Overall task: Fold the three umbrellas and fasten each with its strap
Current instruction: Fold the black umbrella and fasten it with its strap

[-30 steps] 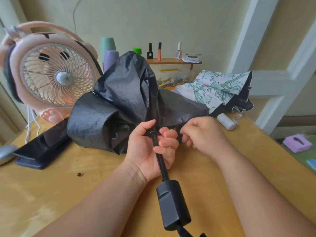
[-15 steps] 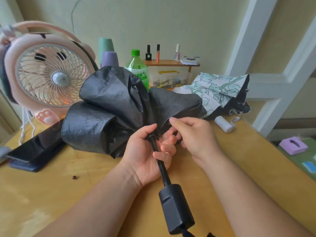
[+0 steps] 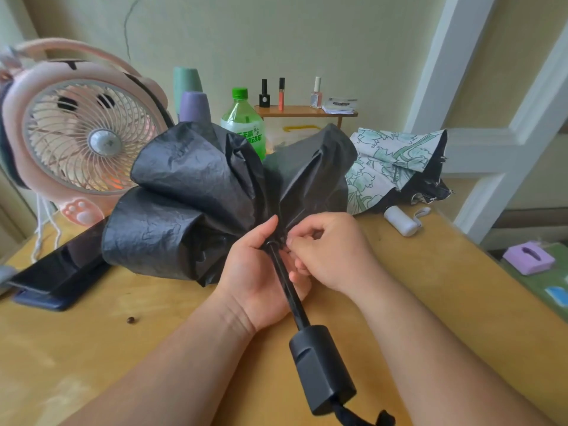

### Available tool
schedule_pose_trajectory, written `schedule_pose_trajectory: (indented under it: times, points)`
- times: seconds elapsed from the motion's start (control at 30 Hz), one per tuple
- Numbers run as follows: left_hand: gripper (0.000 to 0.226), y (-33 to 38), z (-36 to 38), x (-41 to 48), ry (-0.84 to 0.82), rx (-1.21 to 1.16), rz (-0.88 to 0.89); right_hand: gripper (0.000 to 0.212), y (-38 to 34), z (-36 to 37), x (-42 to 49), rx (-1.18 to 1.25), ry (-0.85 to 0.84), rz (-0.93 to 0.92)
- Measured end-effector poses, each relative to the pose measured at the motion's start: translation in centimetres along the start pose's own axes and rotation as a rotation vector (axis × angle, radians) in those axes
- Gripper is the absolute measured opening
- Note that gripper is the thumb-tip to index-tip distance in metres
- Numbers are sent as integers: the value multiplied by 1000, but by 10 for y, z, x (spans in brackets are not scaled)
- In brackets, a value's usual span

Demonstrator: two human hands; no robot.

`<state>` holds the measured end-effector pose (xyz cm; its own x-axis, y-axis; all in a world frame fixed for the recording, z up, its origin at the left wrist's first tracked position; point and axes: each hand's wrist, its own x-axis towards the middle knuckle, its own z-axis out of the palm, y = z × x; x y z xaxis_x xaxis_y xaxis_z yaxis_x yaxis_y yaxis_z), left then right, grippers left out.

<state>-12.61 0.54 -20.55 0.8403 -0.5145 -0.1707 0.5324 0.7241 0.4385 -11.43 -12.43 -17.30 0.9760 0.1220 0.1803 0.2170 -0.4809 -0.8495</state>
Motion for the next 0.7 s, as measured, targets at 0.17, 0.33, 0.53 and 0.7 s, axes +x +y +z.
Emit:
schedule_pose_trajectory:
  times: [0.17, 0.33, 0.53, 0.7]
  points:
    - [42, -1, 10, -3, 41, -35, 58, 17, -2, -12, -9, -64, 121, -205]
    - [19, 1, 6, -5, -39, -164, 49, 21, 15, -46, 11, 261, 228, 81]
    - [33, 1, 5, -11, -228, -256, 25, 40, 25, -26, 10, 451, -326, 513]
    - [31, -3, 8, -15, -288, -260, 22, 32, 15, -10, 9, 865, -304, 399]
